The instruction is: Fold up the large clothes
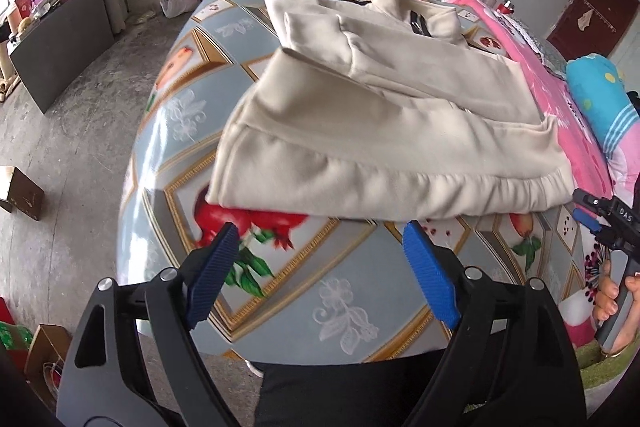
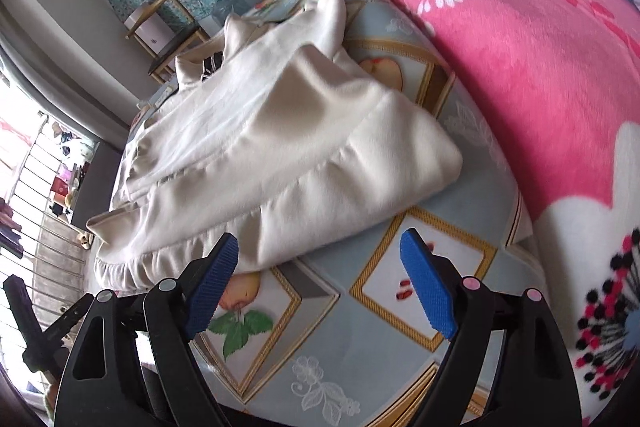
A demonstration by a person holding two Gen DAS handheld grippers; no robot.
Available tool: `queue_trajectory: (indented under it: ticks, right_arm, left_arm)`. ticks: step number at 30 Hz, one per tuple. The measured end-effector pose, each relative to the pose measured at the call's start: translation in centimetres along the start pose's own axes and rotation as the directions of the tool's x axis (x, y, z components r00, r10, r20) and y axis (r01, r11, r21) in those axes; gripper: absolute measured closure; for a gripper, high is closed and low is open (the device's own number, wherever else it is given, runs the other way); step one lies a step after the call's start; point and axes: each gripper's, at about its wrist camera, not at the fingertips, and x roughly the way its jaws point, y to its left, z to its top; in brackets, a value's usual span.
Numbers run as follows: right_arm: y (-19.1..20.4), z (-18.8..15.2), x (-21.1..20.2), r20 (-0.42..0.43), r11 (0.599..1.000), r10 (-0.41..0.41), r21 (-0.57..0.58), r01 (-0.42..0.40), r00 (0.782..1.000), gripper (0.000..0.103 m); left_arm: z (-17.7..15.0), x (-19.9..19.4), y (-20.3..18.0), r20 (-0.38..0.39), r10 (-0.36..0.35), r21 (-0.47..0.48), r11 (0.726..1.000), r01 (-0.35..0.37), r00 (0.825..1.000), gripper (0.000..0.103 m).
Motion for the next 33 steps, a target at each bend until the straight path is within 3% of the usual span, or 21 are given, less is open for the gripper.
queue_trajectory:
  ticks: [16, 24, 28, 31, 33]
  right_arm:
    - [-0.2, -0.9, 1.5, -0.052, 1.0, -0.003, -0.005, 0.003, 0.999, 0.022]
    - [-0.9, -0.6, 1.7, -0.036, 0.999, 0.031, 0.031, -0.03, 0.999, 0.022]
    - [-1.5, -0.2, 1.8, -0.008, 0.995, 0.056, 0.086, -0.055, 0.998, 0.022]
    - [-2.0, -0.1, 1.5, 0.003, 0.987, 0.069, 0.146, -0.069, 0.998, 0.022]
    - [-2.5, -0.2, 1.0, 0.007, 0.981, 0.057, 0.184, -0.057, 0.998, 0.022]
  left_arm:
    - [-1.6, 2.4, 0.4, -0.013, -0.08, -0.068, 0.995, 0.079, 0.997, 0.023]
    - [-1.4, 2.7, 1.2, 0.049, -0.142, -0.105, 0.984, 0.147, 0.989, 0.023]
    - [-0.8, 3.1, 2.1, 0.08, -0.21, -0.166, 0.961, 0.221, 0.974, 0.023]
    - [-0.3, 3.5, 3.5, 0.123, -0.274, -0.259, 0.919, 0.297, 0.954, 0.023]
    - [0.0, 3.7, 3.9, 0.134, -0.282, -0.297, 0.903, 0.31, 0.95, 0.023]
